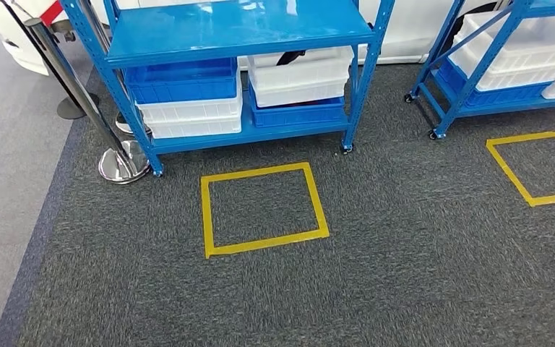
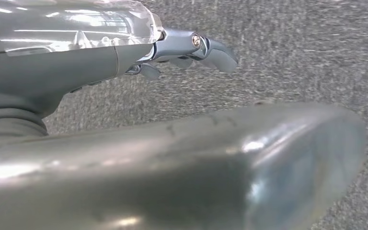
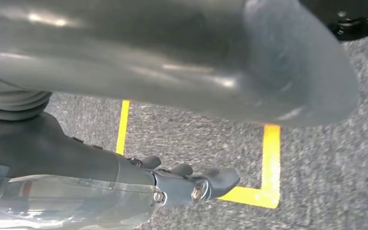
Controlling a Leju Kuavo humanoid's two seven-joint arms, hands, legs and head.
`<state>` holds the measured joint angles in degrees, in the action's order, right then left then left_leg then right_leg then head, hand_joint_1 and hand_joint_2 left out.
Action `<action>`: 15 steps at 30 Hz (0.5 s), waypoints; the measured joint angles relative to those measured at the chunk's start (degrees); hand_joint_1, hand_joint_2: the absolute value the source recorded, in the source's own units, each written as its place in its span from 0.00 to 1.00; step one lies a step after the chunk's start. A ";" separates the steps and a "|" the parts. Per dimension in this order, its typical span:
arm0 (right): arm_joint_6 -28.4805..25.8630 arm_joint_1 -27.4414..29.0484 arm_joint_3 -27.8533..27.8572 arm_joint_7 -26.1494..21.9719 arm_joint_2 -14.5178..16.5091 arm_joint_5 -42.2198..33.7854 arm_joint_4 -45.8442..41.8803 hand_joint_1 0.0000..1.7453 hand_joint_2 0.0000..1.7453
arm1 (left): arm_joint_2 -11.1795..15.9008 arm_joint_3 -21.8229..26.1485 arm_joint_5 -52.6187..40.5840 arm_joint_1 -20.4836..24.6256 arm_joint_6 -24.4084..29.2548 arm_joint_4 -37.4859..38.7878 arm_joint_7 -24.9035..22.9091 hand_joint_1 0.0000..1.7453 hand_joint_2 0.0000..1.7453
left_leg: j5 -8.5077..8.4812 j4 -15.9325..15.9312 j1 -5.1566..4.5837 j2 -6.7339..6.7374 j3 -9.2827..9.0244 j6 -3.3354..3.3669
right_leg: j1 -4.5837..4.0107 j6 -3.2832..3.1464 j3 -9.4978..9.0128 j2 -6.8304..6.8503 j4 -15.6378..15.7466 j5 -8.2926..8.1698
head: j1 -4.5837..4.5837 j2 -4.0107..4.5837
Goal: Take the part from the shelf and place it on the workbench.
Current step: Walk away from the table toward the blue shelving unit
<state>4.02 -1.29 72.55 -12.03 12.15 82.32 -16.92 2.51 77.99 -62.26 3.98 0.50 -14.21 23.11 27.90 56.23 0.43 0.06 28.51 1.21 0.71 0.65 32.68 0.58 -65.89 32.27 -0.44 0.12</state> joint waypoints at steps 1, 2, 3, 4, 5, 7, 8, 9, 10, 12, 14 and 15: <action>0.00 -0.03 0.06 0.18 0.00 -0.08 -0.03 0.00 0.00 | -0.22 -0.01 -0.23 0.04 0.03 0.00 0.19 0.00 0.00 | 0.21 -0.02 0.01 -0.04 -0.21 0.09 | 0.04 0.17 2.26 -0.25 -3.40 1.53 | 0.02 0.00; -0.01 -0.06 0.18 0.39 0.00 -0.18 -0.05 0.00 0.00 | -0.49 -0.01 -0.43 0.08 0.12 0.00 0.36 0.00 0.00 | 0.49 -0.01 0.02 -0.12 -0.46 0.12 | 0.09 0.30 4.58 -0.33 -6.56 2.56 | 0.03 0.01; -0.03 -0.06 0.33 0.58 0.00 -0.28 -0.07 0.00 0.00 | -0.79 -0.01 -0.58 0.07 0.25 0.00 0.47 0.00 0.00 | 0.85 0.00 0.03 -0.23 -0.84 0.06 | 0.14 0.39 6.31 -0.34 -8.40 2.61 | 0.02 0.01; -0.04 -0.04 0.51 0.77 0.00 -0.37 -0.08 0.00 0.00 | -1.10 -0.01 -0.69 0.05 0.39 0.00 0.54 0.00 0.00 | 1.27 0.00 0.08 -0.37 -1.36 -0.04 | 0.22 0.49 7.06 -0.34 -8.29 1.51 | 0.03 0.01; -0.05 0.02 0.67 0.91 0.00 -0.45 -0.11 0.00 0.00 | -1.41 -0.01 -0.72 0.03 0.50 0.00 0.56 0.00 0.00 | 1.77 0.00 0.15 -0.53 -2.05 -0.20 | 0.32 0.59 6.78 -0.34 -6.15 -0.58 | 0.03 0.01; -0.06 0.16 0.86 1.13 0.00 -0.55 -0.19 0.00 0.00 | -1.94 -0.02 -0.75 0.01 0.59 0.00 0.56 0.00 0.00 | 2.93 0.08 0.23 -0.75 -3.44 -0.73 | 0.43 0.56 4.85 -0.38 0.81 -5.30 | 0.02 0.01; -0.06 0.13 0.93 1.17 0.00 -0.57 -0.22 0.00 0.00 | -2.12 -0.03 -0.78 0.07 0.59 0.00 0.57 0.00 0.00 | 3.46 0.11 0.22 -0.81 -3.82 -1.11 | 0.33 0.21 4.13 -0.41 3.39 -6.50 | 0.01 0.00; -0.06 0.04 0.99 1.21 0.01 -0.57 -0.25 0.00 0.00 | -2.25 -0.03 -0.79 0.17 0.59 0.00 0.57 0.00 0.00 | 3.91 0.07 0.17 -0.82 -4.02 -1.54 | 0.21 -0.26 3.83 -0.46 4.74 -7.10 | -0.02 0.01; -0.06 -0.07 1.07 1.25 0.01 -0.57 -0.26 0.00 0.00 | -2.37 -0.04 -0.82 0.28 0.58 0.00 0.57 0.00 0.00 | 4.10 0.16 0.14 -0.82 -4.27 -1.96 | 0.03 -0.79 3.83 -0.51 4.97 -6.77 | -0.04 0.00; -0.06 -0.22 1.23 1.33 0.03 -0.57 -0.29 0.00 0.00 | -2.49 -0.05 -0.89 0.41 0.57 0.00 0.55 0.00 0.00 | 3.97 0.97 0.19 -0.77 -4.29 -2.58 | 0.01 -1.79 3.19 -0.54 5.31 -6.62 | -0.04 0.00; -0.07 -0.20 1.37 1.46 0.05 -0.57 -0.36 0.00 0.00 | -2.57 -0.07 -1.00 0.45 0.57 0.00 0.51 0.00 0.00 | 3.83 5.30 0.28 -0.59 -2.27 -3.03 | 0.12 -2.56 1.95 -0.43 5.85 -5.95 | -0.14 0.00; -0.08 -0.22 1.43 1.53 0.07 -0.57 -0.39 0.00 0.00 | -2.60 -0.07 -1.05 0.45 0.57 0.00 0.49 0.00 0.00 | 4.54 8.90 0.31 -0.48 -0.03 -3.26 | 0.13 -2.83 1.31 -0.39 6.07 -5.56 | -0.23 -0.01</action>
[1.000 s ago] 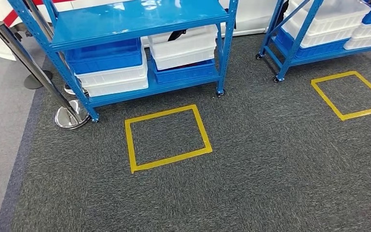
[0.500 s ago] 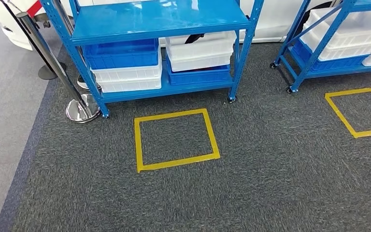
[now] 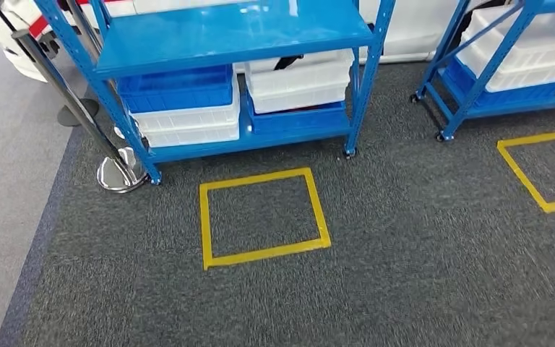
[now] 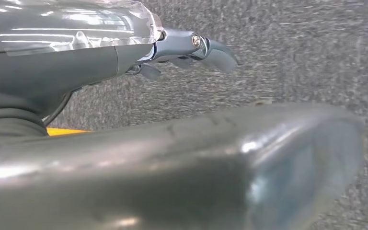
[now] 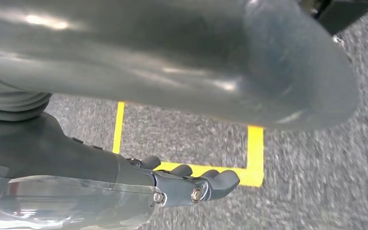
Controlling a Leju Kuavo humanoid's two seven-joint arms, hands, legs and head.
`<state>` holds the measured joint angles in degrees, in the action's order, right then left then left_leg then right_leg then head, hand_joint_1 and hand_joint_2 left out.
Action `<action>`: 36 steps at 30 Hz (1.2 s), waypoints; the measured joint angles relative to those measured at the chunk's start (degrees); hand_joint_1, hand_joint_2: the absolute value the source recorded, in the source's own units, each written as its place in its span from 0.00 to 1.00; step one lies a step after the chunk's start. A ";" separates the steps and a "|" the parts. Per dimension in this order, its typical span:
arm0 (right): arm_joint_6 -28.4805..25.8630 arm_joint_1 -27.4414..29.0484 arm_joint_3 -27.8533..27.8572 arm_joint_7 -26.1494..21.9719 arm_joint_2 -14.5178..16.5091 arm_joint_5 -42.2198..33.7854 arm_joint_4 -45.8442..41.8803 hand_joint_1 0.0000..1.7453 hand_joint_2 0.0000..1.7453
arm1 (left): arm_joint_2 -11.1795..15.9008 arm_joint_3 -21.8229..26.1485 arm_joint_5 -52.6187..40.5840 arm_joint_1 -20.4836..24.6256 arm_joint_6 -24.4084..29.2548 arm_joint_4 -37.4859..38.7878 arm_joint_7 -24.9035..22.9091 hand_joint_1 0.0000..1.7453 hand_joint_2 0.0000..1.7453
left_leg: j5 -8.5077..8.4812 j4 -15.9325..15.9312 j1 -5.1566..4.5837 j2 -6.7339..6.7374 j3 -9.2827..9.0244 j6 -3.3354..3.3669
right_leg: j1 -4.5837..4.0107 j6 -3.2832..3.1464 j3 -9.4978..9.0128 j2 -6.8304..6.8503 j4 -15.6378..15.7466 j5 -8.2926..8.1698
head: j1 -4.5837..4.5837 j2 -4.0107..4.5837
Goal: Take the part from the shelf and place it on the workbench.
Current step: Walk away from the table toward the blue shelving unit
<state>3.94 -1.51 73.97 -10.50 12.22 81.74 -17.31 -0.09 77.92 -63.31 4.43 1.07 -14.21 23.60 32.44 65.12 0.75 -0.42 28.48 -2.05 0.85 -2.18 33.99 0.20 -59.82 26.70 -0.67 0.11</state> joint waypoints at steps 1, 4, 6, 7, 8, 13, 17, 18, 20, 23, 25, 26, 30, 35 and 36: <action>-0.01 -0.01 0.07 0.05 0.01 0.00 -0.02 0.00 0.00 | -0.03 0.00 -0.05 -0.02 0.00 0.00 -0.02 0.00 0.00 | 1.28 3.66 0.01 0.06 2.52 -0.19 | -0.05 -0.19 -0.53 0.01 0.10 0.42 | -0.05 0.01; -0.01 -0.04 0.37 0.15 0.04 -0.01 -0.03 0.00 0.00 | -0.14 0.01 -0.12 -0.19 0.00 0.00 -0.11 0.00 0.00 | 4.42 8.55 -0.03 0.08 8.11 -0.06 | -0.35 -0.39 -2.39 -0.10 0.16 1.95 | -0.06 0.01; 0.00 -0.02 0.50 0.20 0.05 -0.01 -0.04 0.00 0.00 | -0.22 0.01 -0.16 -0.28 0.00 -0.01 -0.16 0.00 0.00 | 1.06 4.06 -0.27 0.10 8.21 0.76 | -0.65 -0.40 -3.98 -0.10 0.20 3.09 | -0.05 0.02; 0.01 0.04 0.58 0.22 0.16 -0.01 -0.04 0.00 0.00 | -0.20 0.01 -0.20 -0.33 0.00 -0.04 -0.17 0.00 0.00 | -2.32 0.49 -0.59 0.22 7.73 1.47 | -0.71 -0.39 -4.63 -0.07 0.24 3.63 | -0.03 0.02; 0.01 0.05 0.68 0.22 0.28 0.00 -0.07 0.00 0.00 | -0.20 0.01 -0.25 -0.38 -0.01 -0.09 -0.20 0.00 0.00 | -4.77 -2.46 -0.97 0.36 7.29 2.08 | -0.77 -0.26 -5.13 -0.12 0.28 4.11 | 0.00 0.02; 0.02 -0.28 0.91 0.32 0.64 -0.02 -0.20 0.00 0.00 | -0.22 -0.02 -0.34 -0.43 -0.01 -0.32 -0.26 0.00 0.00 | -7.02 -7.35 -1.52 0.23 4.64 3.62 | -0.59 1.42 -6.44 -0.12 -0.98 4.61 | -0.07 0.01; 0.02 -0.53 0.93 0.35 0.67 -0.02 -0.27 0.00 0.00 | -0.30 -0.03 -0.39 -0.17 -0.05 -0.33 -0.23 0.00 0.00 | -6.14 -8.33 -1.21 0.06 2.19 4.24 | -0.31 2.44 0.56 -0.22 -11.57 7.83 | 0.16 0.01; 0.02 -0.52 0.93 0.36 0.67 -0.02 -0.28 0.00 0.00 | -0.33 -0.04 -0.38 -0.17 -0.07 -0.33 -0.23 0.00 0.00 | -5.66 -8.33 -1.19 -0.01 1.72 4.22 | -0.16 2.72 2.72 -0.21 -13.76 9.13 | 0.21 0.01; 0.02 -0.38 0.93 0.42 0.66 -0.02 -0.34 0.00 0.00 | -0.46 -0.04 -0.37 -0.32 -0.09 -0.33 -0.27 0.00 0.00 | -4.48 -8.32 -1.08 -0.21 0.28 3.98 | 0.04 3.10 4.75 -0.19 -13.48 9.27 | 0.23 0.01; 0.02 -0.01 1.03 0.66 0.62 -0.04 -0.52 0.00 0.00 | -0.77 -0.04 -0.34 -0.44 -0.09 -0.33 -0.38 0.00 0.00 | -2.32 -8.19 -0.90 -0.43 -2.13 3.16 | -0.01 2.94 3.50 -0.15 -4.42 1.67 | 0.26 0.01; 0.02 -0.01 1.14 0.73 0.60 -0.04 -0.61 0.00 0.00 | -0.82 -0.04 -0.34 -0.24 -0.09 -0.34 -0.45 0.00 0.00 | -1.12 -8.10 -0.99 -0.48 -3.02 2.42 | -0.27 2.11 2.93 -0.16 -1.19 -1.70 | 0.25 0.01; 0.02 -0.10 1.19 0.74 0.60 -0.04 -0.63 0.00 0.00 | -0.83 -0.04 -0.36 -0.12 -0.09 -0.36 -0.50 0.00 0.00 | -0.93 -7.92 -1.05 -0.51 -3.39 2.04 | -0.39 1.61 2.83 -0.16 -0.94 -1.72 | 0.25 0.01; 0.02 -0.22 1.26 0.86 0.73 -0.04 -0.74 0.00 0.00 | -0.98 -0.08 -0.54 0.06 -0.14 -0.44 -0.56 0.00 0.00 | -1.45 -1.68 -0.83 -0.16 -0.64 0.93 | -0.03 0.22 0.50 -0.13 0.15 -0.87 | 0.10 0.01; 0.02 -0.21 1.31 1.11 0.74 -0.04 -0.92 0.00 0.00 | -1.16 -0.08 -0.63 -0.17 -0.29 -0.44 -0.64 0.00 0.00 | 4.69 8.30 -0.41 0.04 9.06 0.21 | -0.06 -0.09 -2.97 -0.25 0.61 1.83 | -0.03 0.01; 0.03 -0.19 1.32 1.21 0.75 -0.04 -0.96 0.00 0.00 | -1.20 -0.08 -0.67 -0.24 -0.38 -0.44 -0.67 0.00 0.00 | 3.59 6.11 -0.38 0.05 9.26 0.42 | -0.07 -0.01 -3.90 -0.27 0.61 2.52 | -0.03 0.01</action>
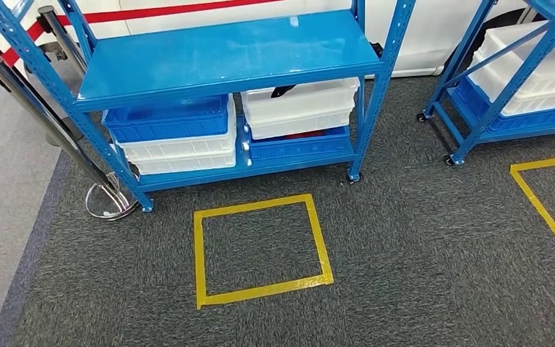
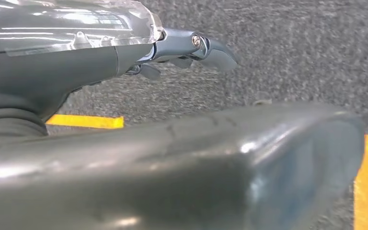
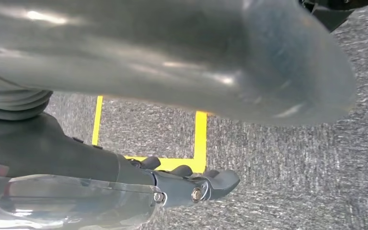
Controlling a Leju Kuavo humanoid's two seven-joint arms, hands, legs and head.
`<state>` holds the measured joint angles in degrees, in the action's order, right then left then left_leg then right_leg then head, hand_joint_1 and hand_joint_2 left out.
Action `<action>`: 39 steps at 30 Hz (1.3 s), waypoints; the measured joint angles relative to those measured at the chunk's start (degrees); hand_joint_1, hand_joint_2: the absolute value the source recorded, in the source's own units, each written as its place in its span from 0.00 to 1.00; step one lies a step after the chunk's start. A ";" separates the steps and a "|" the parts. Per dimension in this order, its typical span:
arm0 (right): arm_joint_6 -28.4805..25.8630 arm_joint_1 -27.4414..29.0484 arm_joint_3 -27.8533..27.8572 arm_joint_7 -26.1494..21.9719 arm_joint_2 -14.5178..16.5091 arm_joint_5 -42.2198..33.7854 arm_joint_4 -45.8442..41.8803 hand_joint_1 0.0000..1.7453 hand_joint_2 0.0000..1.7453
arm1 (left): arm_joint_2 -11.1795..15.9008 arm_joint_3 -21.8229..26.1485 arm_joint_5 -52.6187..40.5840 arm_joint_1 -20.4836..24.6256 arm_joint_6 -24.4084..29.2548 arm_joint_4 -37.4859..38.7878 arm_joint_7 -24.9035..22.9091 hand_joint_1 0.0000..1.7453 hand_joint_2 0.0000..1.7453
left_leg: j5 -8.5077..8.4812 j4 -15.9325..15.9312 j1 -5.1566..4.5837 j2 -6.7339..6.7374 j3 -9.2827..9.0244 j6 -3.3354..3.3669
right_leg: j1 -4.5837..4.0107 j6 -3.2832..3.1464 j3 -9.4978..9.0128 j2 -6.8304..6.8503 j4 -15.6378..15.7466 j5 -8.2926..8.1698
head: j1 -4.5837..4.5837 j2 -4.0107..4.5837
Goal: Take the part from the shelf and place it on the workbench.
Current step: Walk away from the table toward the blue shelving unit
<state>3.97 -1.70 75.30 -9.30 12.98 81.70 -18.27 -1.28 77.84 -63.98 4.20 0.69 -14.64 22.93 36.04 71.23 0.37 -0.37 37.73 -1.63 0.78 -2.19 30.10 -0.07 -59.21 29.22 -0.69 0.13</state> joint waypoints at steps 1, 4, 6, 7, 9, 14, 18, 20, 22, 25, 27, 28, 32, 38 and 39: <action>0.02 0.05 0.01 0.07 0.02 0.01 -0.03 0.00 0.00 | -0.02 -0.01 -0.04 -0.08 -0.08 0.00 -0.01 0.00 0.00 | -2.72 -3.21 -0.01 0.05 -0.27 0.31 | -0.01 0.11 -0.82 0.01 0.04 0.68 | 0.01 0.00; 0.10 0.00 0.11 0.20 0.13 0.03 -0.09 0.00 0.00 | -0.05 -0.01 -0.11 -0.33 -0.24 -0.04 -0.05 0.00 0.00 | -10.59 -10.75 -0.45 0.24 -1.21 1.20 | -0.18 0.88 -2.70 -0.13 0.03 2.65 | 0.02 0.00; 0.14 -0.23 0.22 0.33 0.17 0.04 -0.15 0.00 0.00 | -0.09 -0.02 -0.13 -0.29 -0.28 -0.13 -0.07 0.00 0.00 | -10.98 -11.54 -0.69 0.11 -2.17 1.85 | -0.24 1.78 -3.68 -0.24 -0.56 3.02 | 0.02 0.00; 0.16 -0.34 0.28 0.43 0.18 0.06 -0.20 0.00 0.00 | -0.15 -0.03 -0.14 -0.22 -0.28 -0.19 -0.08 0.00 0.00 | -11.00 -11.86 -0.67 0.03 -2.93 2.27 | -0.16 2.17 -3.79 -0.21 -1.50 2.86 | 0.03 -0.01; 0.19 -0.59 0.43 0.60 0.18 0.14 -0.26 0.00 0.00 | -0.28 -0.05 -0.15 -0.03 -0.30 -0.29 -0.10 0.00 0.00 | -10.55 -12.42 -0.55 -0.06 -4.37 3.10 | -0.05 2.75 -2.01 -0.16 -5.77 2.79 | 0.08 0.00; 0.24 -0.55 0.75 0.84 0.18 0.45 -0.30 0.00 0.00 | -0.54 -0.05 -0.20 0.01 -0.30 -0.40 -0.17 0.00 0.00 | -8.04 -12.60 -0.56 -0.31 -7.14 3.64 | -0.01 3.13 7.71 -0.16 -15.71 8.95 | 0.13 -0.01; 0.25 0.04 0.98 0.89 0.16 0.55 -0.37 0.00 0.00 | -0.97 -0.05 -0.25 -0.18 -0.30 -0.44 -0.23 0.00 0.00 | -5.22 -12.59 -0.64 -0.67 -10.27 2.98 | -0.38 2.20 8.05 -0.17 -5.12 -0.94 | 0.13 0.00; 0.25 0.06 1.03 0.91 0.15 0.56 -0.45 0.00 0.00 | -1.15 -0.05 -0.27 -0.03 -0.25 -0.48 -0.26 0.00 0.00 | -4.40 -12.69 -0.73 -0.77 -10.95 2.35 | -0.68 1.73 7.96 -0.28 -2.09 -4.92 | 0.03 -0.01; 0.25 -0.09 1.04 0.92 0.24 0.57 -0.54 0.00 0.00 | -1.14 -0.05 -0.28 0.12 -0.19 -0.62 -0.28 0.00 0.00 | -4.79 -12.19 -0.77 -0.79 -11.33 1.66 | -0.54 1.23 6.80 -0.40 -1.20 -4.54 | -0.04 -0.01; 0.25 -0.06 1.07 0.91 0.43 0.57 -0.61 0.00 0.00 | -1.21 -0.07 -0.30 0.25 -0.15 -0.85 -0.29 0.00 0.00 | -5.16 -5.79 -0.52 -0.45 -8.52 0.82 | -0.19 0.35 3.83 -0.24 0.16 -3.39 | -0.25 -0.01; 0.25 -0.18 1.06 0.92 0.42 0.57 -0.63 0.00 0.00 | -1.29 -0.08 -0.31 0.29 -0.15 -0.85 -0.34 0.00 0.00 | -2.39 0.16 -0.16 -0.24 -4.12 0.22 | -0.18 0.13 2.38 -0.23 0.40 -2.25 | -0.37 -0.01; 0.25 -0.22 1.06 0.95 0.42 0.57 -0.63 0.00 0.00 | -1.30 -0.08 -0.31 0.23 -0.15 -0.85 -0.37 0.00 0.00 | -0.75 1.82 0.02 -0.18 -2.22 -0.04 | -0.16 0.16 1.65 -0.28 0.41 -1.60 | -0.36 0.00; 0.25 -0.07 1.09 1.14 0.44 0.61 -0.63 0.00 0.00 | -1.34 -0.08 -0.32 -0.04 -0.15 -0.85 -0.48 0.00 0.00 | -5.17 -5.24 0.37 0.05 -0.97 -0.21 | -0.07 0.66 -1.80 -0.30 0.44 1.17 | -0.35 0.00; 0.36 -0.47 1.19 1.52 0.63 0.66 -0.81 0.00 0.00 | -1.46 -0.10 -0.55 -0.22 -0.39 -1.24 -0.67 0.00 0.00 | -10.54 -12.38 -0.33 0.13 -3.74 2.40 | 0.05 2.95 -4.33 -0.40 -0.86 2.76 | -0.25 -0.01; 0.42 -0.53 1.20 1.55 0.65 0.69 -0.87 0.00 0.00 | -1.49 -0.10 -0.63 -0.17 -0.42 -1.32 -0.66 0.00 0.00 | -10.31 -12.90 -0.25 0.08 -4.71 2.83 | 0.08 3.22 -3.56 -0.34 -2.67 2.57 | -0.17 -0.01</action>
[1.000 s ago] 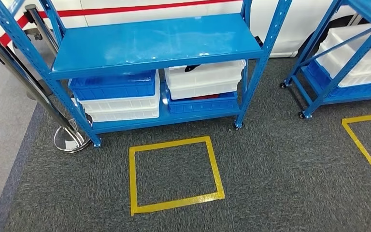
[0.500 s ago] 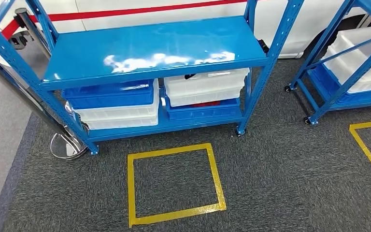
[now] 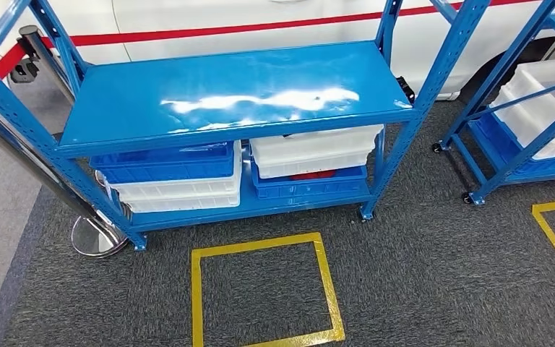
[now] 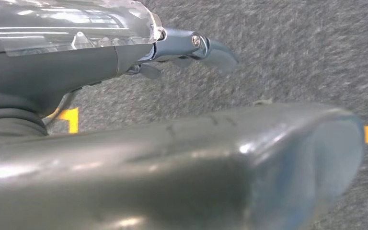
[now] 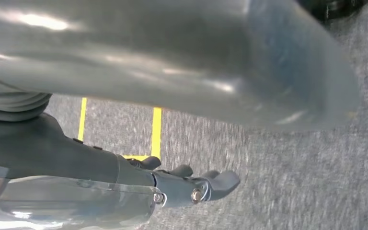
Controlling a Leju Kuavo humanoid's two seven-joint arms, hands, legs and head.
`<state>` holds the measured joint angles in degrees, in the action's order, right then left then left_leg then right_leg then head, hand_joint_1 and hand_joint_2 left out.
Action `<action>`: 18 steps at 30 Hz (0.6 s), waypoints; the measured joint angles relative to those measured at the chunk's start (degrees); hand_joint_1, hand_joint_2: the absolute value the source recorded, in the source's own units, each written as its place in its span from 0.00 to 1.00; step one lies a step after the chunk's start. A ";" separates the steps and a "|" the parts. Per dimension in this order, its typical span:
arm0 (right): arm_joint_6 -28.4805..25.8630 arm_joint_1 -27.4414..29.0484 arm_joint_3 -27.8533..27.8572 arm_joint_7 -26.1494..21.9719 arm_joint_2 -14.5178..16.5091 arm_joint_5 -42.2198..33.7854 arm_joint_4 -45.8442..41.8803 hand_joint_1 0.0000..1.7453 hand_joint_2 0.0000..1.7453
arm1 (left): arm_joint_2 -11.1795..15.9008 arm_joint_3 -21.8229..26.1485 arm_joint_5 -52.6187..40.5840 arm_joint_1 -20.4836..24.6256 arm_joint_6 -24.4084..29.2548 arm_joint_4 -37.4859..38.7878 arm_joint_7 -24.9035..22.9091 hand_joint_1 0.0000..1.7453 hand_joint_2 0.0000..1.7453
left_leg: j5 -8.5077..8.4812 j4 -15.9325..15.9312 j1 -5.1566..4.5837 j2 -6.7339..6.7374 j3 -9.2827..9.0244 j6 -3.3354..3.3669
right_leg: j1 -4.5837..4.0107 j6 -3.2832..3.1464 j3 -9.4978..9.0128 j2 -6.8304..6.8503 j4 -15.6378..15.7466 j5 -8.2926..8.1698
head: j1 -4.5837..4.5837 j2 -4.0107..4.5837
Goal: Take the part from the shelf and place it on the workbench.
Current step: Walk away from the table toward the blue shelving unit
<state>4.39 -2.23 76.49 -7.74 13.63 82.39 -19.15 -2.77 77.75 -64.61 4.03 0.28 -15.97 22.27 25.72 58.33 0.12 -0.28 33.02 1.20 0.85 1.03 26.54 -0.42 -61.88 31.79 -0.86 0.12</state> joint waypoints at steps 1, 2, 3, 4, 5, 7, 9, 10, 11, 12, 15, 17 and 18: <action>0.10 -0.11 0.02 0.03 0.02 0.04 -0.07 0.00 0.00 | -0.02 0.00 -0.07 0.06 -0.01 -0.08 0.01 0.00 0.00 | 0.26 -0.44 0.06 -0.03 -0.90 0.33 | 0.03 0.13 1.59 0.05 -2.79 0.36 | 0.06 0.00; 0.24 -0.18 0.05 0.03 0.04 0.09 -0.12 0.00 0.00 | -0.03 0.00 -0.11 0.11 -0.02 -0.14 0.01 0.00 0.00 | 0.65 -0.64 0.04 -0.01 -1.52 0.59 | 0.05 0.25 3.85 0.08 -6.16 1.25 | 0.12 0.01; 0.38 -0.22 0.09 0.04 0.05 0.13 -0.18 0.00 0.00 | -0.04 0.00 -0.13 0.15 -0.03 -0.21 0.00 0.00 0.00 | 1.14 -0.73 0.01 -0.01 -2.07 0.77 | 0.04 0.36 6.47 0.10 -9.40 2.74 | 0.14 0.00; 0.51 -0.20 0.13 0.07 0.07 0.16 -0.22 0.00 0.00 | -0.06 0.00 -0.13 0.16 -0.03 -0.27 0.00 0.00 0.00 | 1.72 -0.74 -0.02 -0.05 -2.68 0.83 | 0.04 0.48 8.83 0.10 -11.77 4.36 | 0.14 0.01; 0.59 -0.11 0.16 0.10 0.08 0.18 -0.26 0.00 0.00 | -0.09 0.00 -0.13 0.13 -0.03 -0.34 0.00 0.00 0.00 | 2.39 -0.74 -0.05 -0.15 -3.45 0.82 | 0.04 0.57 10.50 0.10 -12.61 5.41 | 0.14 0.01; 0.63 0.11 0.21 0.17 0.08 0.20 -0.34 0.00 0.00 | -0.22 0.01 -0.13 -0.05 -0.04 -0.41 -0.03 0.00 0.00 | 3.85 -0.75 -0.05 -0.34 -5.38 0.65 | 0.01 0.41 11.64 0.11 -9.60 3.88 | 0.15 0.01; 0.66 0.41 0.25 0.21 0.08 0.20 -0.46 0.00 0.00 | -0.46 0.01 -0.13 -0.17 -0.04 -0.44 -0.05 0.00 0.00 | 5.39 -0.67 -0.11 -0.39 -7.14 0.30 | -0.24 -0.19 11.22 0.16 -3.15 -2.64 | 0.15 0.01; 0.67 0.49 0.26 0.22 0.08 0.21 -0.54 0.00 0.00 | -0.59 0.01 -0.13 -0.10 -0.04 -0.45 -0.06 0.00 0.00 | 6.12 -0.71 -0.18 -0.44 -7.71 0.01 | -0.43 -0.53 11.03 0.17 -0.78 -5.21 | 0.16 0.01; 0.68 0.49 0.27 0.25 0.08 0.21 -0.60 0.00 0.00 | -0.67 0.01 -0.14 0.00 -0.03 -0.49 -0.08 0.00 0.00 | 6.71 -0.92 -0.22 -0.46 -8.19 -0.33 | -0.61 -0.86 10.90 0.16 0.58 -6.94 | 0.14 0.01; 0.69 0.43 0.27 0.27 0.08 0.22 -0.66 0.00 0.00 | -0.74 0.00 -0.14 0.12 -0.02 -0.54 -0.09 0.00 0.00 | 6.86 -0.79 -0.29 -0.50 -8.67 -0.68 | -0.71 -1.17 10.75 0.09 1.11 -7.31 | 0.13 0.01; 0.68 0.40 0.28 0.31 0.24 0.23 -0.75 0.00 0.00 | -0.80 -0.01 -0.19 0.26 0.02 -0.78 -0.10 0.00 0.00 | 6.18 1.98 -0.25 -0.38 -8.54 -1.66 | -0.38 -2.21 8.58 -0.02 2.17 -6.69 | 0.07 0.00; 0.68 0.42 0.28 0.31 0.36 0.25 -0.83 0.00 0.00 | -0.90 -0.02 -0.28 0.38 0.15 -0.88 -0.16 0.00 0.00 | 7.51 7.68 0.01 -0.18 -5.27 -2.25 | -0.25 -2.71 7.20 0.09 2.60 -6.09 | -0.06 0.00; 0.68 0.35 0.28 0.31 0.38 0.27 -0.87 0.00 0.00 | -0.95 -0.02 -0.37 0.42 0.31 -0.90 -0.26 0.00 0.00 | 9.17 10.91 0.12 -0.13 -2.93 -2.53 | -0.24 -2.85 6.72 0.08 2.66 -5.70 | -0.12 0.01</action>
<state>5.07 -1.88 76.77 -7.43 14.00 82.66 -20.02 -3.72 77.72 -64.98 4.45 0.59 -16.86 22.02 34.90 69.25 0.24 -0.41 30.09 -1.33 0.62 -1.82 33.26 -0.34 -59.22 26.09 -0.98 0.13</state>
